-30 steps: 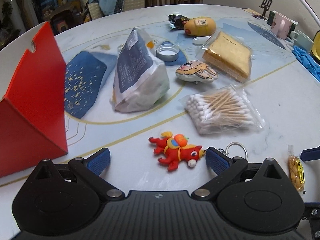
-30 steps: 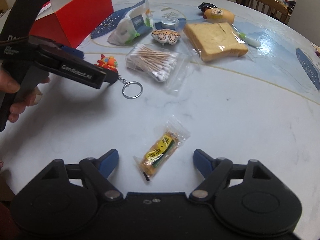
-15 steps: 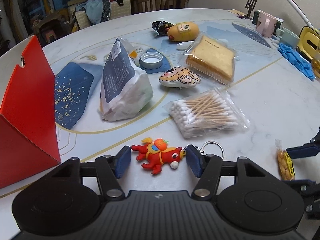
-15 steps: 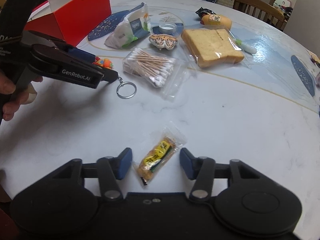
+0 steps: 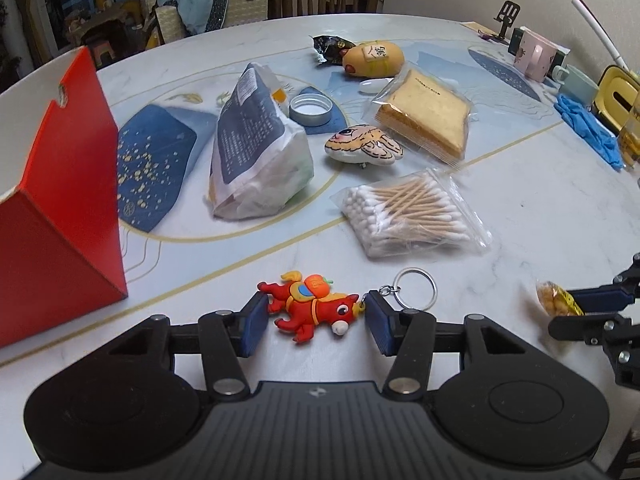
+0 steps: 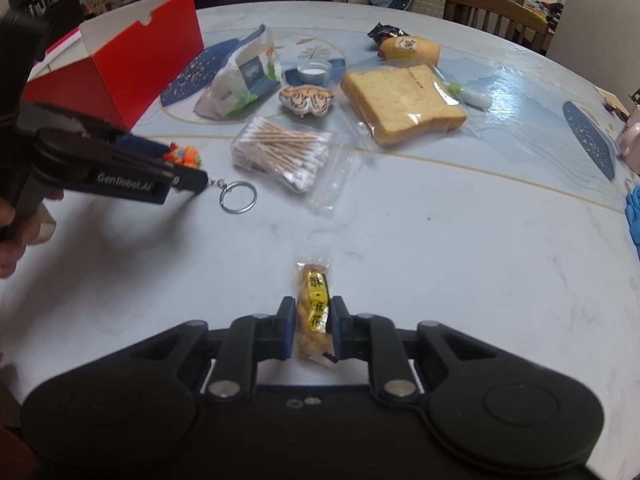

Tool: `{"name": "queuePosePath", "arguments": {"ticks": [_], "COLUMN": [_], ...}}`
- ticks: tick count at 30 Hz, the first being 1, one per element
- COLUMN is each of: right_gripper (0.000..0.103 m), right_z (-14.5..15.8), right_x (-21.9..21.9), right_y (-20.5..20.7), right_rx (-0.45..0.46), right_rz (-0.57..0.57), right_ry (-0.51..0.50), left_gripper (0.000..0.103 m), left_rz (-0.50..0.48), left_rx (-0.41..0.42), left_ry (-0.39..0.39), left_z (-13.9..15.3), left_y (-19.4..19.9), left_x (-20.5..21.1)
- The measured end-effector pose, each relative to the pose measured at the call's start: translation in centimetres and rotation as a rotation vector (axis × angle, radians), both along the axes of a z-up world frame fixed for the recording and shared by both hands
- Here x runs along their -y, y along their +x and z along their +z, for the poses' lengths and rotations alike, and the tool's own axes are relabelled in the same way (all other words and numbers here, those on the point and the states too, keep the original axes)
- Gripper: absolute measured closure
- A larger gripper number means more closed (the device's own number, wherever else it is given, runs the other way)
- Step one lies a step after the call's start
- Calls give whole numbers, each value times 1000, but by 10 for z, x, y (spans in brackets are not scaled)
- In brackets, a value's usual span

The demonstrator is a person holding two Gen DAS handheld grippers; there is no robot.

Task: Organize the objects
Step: 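Carry the dragon keychain and snack packet with both tools over the box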

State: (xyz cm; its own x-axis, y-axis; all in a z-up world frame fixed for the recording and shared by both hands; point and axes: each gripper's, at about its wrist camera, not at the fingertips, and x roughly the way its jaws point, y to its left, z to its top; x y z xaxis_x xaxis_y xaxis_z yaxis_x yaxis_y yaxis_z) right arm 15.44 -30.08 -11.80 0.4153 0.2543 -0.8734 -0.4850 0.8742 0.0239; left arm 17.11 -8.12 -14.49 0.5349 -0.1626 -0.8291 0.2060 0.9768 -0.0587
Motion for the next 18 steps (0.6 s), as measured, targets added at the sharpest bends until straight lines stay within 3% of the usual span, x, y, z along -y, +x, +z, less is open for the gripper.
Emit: {"name": "queuePosePath", "arguments": {"ticks": [5, 18], "right_gripper": [86, 86], "right_z": [10, 38], "right_x": [-3, -30], "right_y": [0, 5], "right_rx": [8, 36], "right_rz": [-3, 42], "right_ry": [11, 42], "left_gripper": [51, 51], "left_rz": [-4, 47], "left_rx": [-7, -39], "left_ry": [17, -77], "left_z": [-1, 29], "left_y": [-8, -28], "left_x": [-4, -33]}}
